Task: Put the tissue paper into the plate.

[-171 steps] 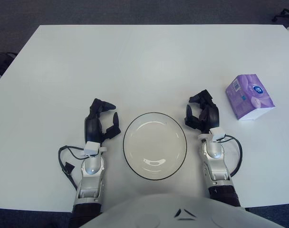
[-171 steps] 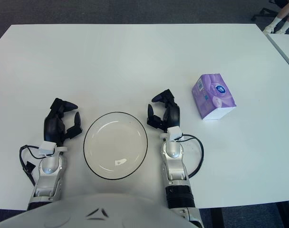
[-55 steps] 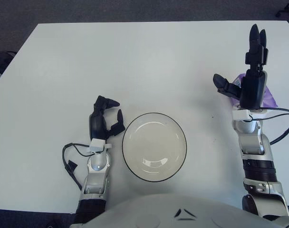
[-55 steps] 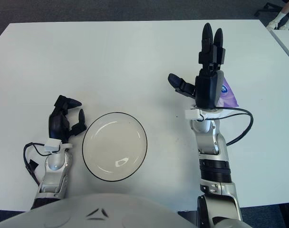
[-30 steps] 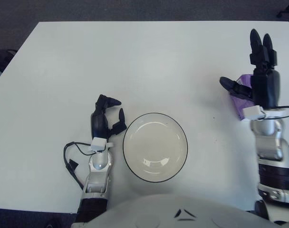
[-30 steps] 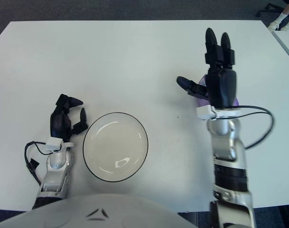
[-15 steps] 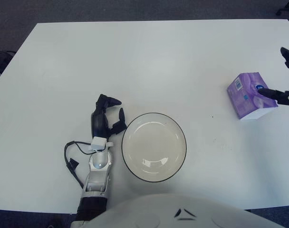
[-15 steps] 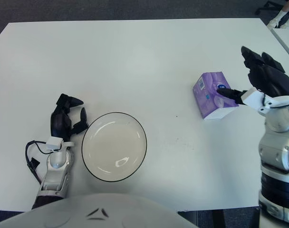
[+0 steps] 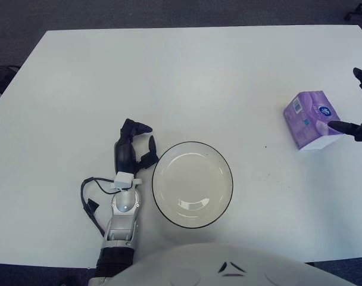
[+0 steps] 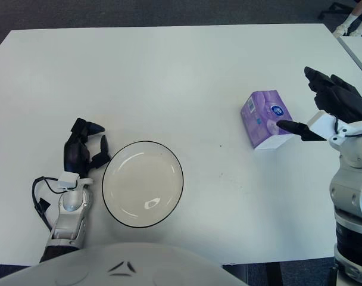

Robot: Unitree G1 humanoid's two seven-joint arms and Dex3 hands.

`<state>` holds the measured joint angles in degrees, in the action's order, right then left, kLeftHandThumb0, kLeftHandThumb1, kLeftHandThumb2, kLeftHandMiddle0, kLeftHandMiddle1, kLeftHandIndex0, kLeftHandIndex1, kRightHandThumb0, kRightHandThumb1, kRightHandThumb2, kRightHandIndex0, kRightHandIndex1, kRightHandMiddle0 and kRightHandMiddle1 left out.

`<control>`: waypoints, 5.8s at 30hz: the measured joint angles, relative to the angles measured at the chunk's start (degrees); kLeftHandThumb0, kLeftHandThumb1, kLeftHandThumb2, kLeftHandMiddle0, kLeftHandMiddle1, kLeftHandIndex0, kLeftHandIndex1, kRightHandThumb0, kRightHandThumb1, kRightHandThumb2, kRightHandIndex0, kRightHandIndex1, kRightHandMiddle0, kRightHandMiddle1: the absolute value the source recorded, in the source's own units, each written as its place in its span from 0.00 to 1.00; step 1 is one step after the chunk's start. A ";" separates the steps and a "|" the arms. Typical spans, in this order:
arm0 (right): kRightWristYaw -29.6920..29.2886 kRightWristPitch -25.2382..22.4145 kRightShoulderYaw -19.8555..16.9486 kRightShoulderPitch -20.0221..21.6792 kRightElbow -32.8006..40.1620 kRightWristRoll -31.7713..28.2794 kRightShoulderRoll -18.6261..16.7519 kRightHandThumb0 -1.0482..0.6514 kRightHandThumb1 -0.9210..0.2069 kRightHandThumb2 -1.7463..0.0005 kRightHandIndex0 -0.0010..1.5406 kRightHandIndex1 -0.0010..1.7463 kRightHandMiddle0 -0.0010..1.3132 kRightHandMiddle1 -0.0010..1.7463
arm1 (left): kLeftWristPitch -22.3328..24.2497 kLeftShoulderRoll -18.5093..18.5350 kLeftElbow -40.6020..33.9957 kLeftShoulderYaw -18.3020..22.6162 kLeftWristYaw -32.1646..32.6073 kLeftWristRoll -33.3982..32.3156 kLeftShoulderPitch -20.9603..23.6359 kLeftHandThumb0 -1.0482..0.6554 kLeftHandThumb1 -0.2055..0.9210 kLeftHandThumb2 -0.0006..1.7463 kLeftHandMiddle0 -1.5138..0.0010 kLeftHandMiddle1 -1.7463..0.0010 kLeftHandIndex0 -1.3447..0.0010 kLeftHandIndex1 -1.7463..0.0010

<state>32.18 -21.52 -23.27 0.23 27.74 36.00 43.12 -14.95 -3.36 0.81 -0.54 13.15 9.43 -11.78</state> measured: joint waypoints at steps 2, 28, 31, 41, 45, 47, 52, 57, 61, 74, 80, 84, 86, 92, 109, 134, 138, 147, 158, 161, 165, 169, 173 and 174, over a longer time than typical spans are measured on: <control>-0.58 0.33 0.01 -0.05 -0.06 -0.26 0.00 0.14 0.38 0.57 0.00 0.00 0.00 0.00 | 0.01 0.00 0.00 0.01 -0.10 -0.01 -0.01 0.36 0.59 0.66 0.34 0.00 0.63 0.00; -4.08 5.84 2.32 1.26 -3.53 -6.93 0.00 0.16 0.48 0.48 0.00 0.00 0.00 0.00 | 0.36 -0.12 -0.03 0.17 -0.06 -0.01 -0.03 0.36 0.59 0.66 0.32 0.00 0.63 0.00; -4.60 6.14 2.43 1.86 -3.52 -8.46 -0.11 0.16 0.49 0.46 0.00 0.00 0.00 0.00 | 0.57 0.00 -0.09 0.40 -0.22 -0.05 -0.04 0.36 0.59 0.66 0.32 0.00 0.63 0.00; -4.75 6.38 4.94 3.62 -2.84 -11.63 -0.38 0.20 0.54 0.40 0.00 0.00 0.00 0.00 | 0.16 0.98 -0.09 0.62 -1.73 -1.19 -0.08 0.36 0.58 0.67 0.30 0.00 0.62 0.00; -5.02 6.23 6.32 3.64 -2.74 -11.63 -0.43 0.25 0.66 0.29 0.00 0.00 0.00 0.00 | -0.66 1.16 -0.03 0.70 -2.23 -2.18 -0.14 0.36 0.57 0.68 0.29 0.00 0.61 0.00; -5.35 6.26 7.03 3.64 -2.74 -11.57 -0.52 0.27 0.71 0.25 0.00 0.00 0.00 0.00 | -1.01 1.19 0.04 0.76 -2.34 -2.47 -0.16 0.36 0.56 0.68 0.29 0.00 0.61 0.00; -8.33 8.23 9.04 3.97 -4.94 -10.51 -0.94 0.29 0.72 0.22 0.00 0.00 0.00 0.00 | -1.27 1.30 0.12 0.89 -2.50 -2.89 -0.22 0.35 0.56 0.68 0.29 0.00 0.61 0.00; -7.63 7.70 11.40 4.54 -8.56 -10.33 -0.85 0.21 0.52 0.37 0.00 0.00 0.00 0.00 | -1.73 1.39 0.00 1.16 -2.59 -3.51 -0.45 0.35 0.55 0.69 0.29 0.00 0.61 0.00; -5.66 8.74 12.69 5.71 -13.26 -10.71 1.03 0.12 0.27 0.57 0.00 0.00 0.00 0.00 | -1.73 1.51 -0.27 1.30 -2.73 -3.68 -0.79 0.35 0.55 0.69 0.30 0.00 0.61 0.00; -6.01 14.68 14.11 6.53 -20.63 -12.35 2.87 0.00 0.00 0.69 0.00 0.00 0.00 0.00 | -1.70 1.78 -1.07 1.93 -3.03 -4.10 -2.38 0.36 0.57 0.68 0.30 0.00 0.62 0.00; -6.94 15.07 14.60 6.45 -21.17 -12.56 2.58 0.00 0.00 0.70 0.00 0.00 0.00 0.00 | -1.68 1.97 -1.45 2.11 -3.15 -4.23 -2.92 0.35 0.56 0.68 0.30 0.00 0.61 0.00; -6.96 14.98 14.89 6.30 -20.98 -13.10 2.16 0.01 0.00 0.71 0.00 0.00 0.00 0.00 | -1.71 2.03 -1.66 2.23 -3.24 -4.24 -3.26 0.35 0.55 0.69 0.29 0.00 0.60 0.00; -6.76 14.45 15.09 6.29 -20.63 -13.36 2.13 0.02 0.00 0.72 0.00 0.00 0.00 0.00 | -1.73 2.04 -1.76 2.31 -3.24 -4.23 -3.42 0.35 0.54 0.70 0.28 0.00 0.60 0.00; -5.65 12.54 15.68 6.27 -19.60 -14.91 2.12 0.04 0.00 0.73 0.00 0.00 0.00 0.00 | -1.96 2.08 -1.93 2.56 -3.24 -4.16 -3.86 0.35 0.52 0.71 0.28 0.00 0.58 0.00; -4.68 3.98 19.93 7.12 -17.87 -13.67 2.16 0.02 0.00 0.68 0.00 0.00 0.00 0.00 | -2.64 2.27 -2.11 2.83 -3.24 -4.10 -4.38 0.34 0.51 0.72 0.26 0.00 0.58 0.00; -0.48 -3.64 29.77 14.99 -24.60 -8.21 5.53 0.27 0.43 0.47 0.00 0.22 0.00 0.45 | -4.17 1.71 -1.91 3.82 -2.92 -4.57 -4.64 0.35 0.55 0.69 0.26 0.00 0.60 0.00; -0.04 -7.32 30.13 15.97 -24.59 -8.17 5.39 0.32 0.50 0.42 0.00 0.33 0.00 0.53 | -4.13 1.42 -2.09 3.94 -2.49 -4.45 -4.72 0.35 0.55 0.69 0.26 0.00 0.60 0.00; -1.98 -9.69 30.76 17.27 -25.75 -6.55 4.70 0.44 0.64 0.27 0.00 0.91 0.01 0.93 | -3.86 1.07 -2.80 4.21 -2.07 -4.27 -4.99 0.35 0.52 0.72 0.26 0.00 0.58 0.00; -3.12 -4.41 30.93 17.70 -30.04 -5.54 6.89 0.55 0.43 0.34 0.16 1.00 0.41 0.95 | -2.27 0.29 -4.25 4.60 -1.08 -3.95 -6.19 0.35 0.53 0.71 0.30 0.00 0.59 0.00; -3.12 -3.01 30.93 17.74 -30.93 -5.67 7.21 0.60 0.47 0.31 0.21 1.00 0.44 0.94 | -1.55 -0.04 -4.85 4.74 -0.73 -3.61 -6.70 0.35 0.53 0.71 0.31 0.00 0.59 0.00; -3.20 -0.80 30.76 18.26 -32.67 -6.10 7.29 0.61 0.54 0.27 0.28 1.00 0.47 0.93 | -0.71 -0.30 -5.36 4.81 -0.35 -3.36 -6.91 0.35 0.54 0.70 0.32 0.00 0.60 0.00; -4.50 1.40 30.15 18.26 -34.04 -6.46 7.10 0.61 0.65 0.18 0.40 1.00 0.45 0.96 | -0.46 -0.49 -5.72 4.87 -0.11 -3.17 -7.11 0.35 0.55 0.69 0.32 0.00 0.60 0.00; -6.09 2.57 29.57 17.97 -34.62 -7.05 6.74 0.61 0.69 0.13 0.46 0.99 0.43 0.98 | -0.47 -0.56 -5.86 4.91 0.02 -2.98 -7.26 0.35 0.55 0.69 0.32 0.00 0.60 0.00; -6.47 2.58 29.38 17.74 -34.39 -7.10 6.64 0.61 0.70 0.13 0.47 0.98 0.42 0.99 | -0.48 -0.57 -5.88 4.92 0.03 -2.95 -7.28 0.35 0.55 0.69 0.32 0.00 0.60 0.00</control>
<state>25.71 -18.94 6.11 17.97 -6.65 28.89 49.76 -15.44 -3.93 -5.06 4.37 13.18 6.48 -19.06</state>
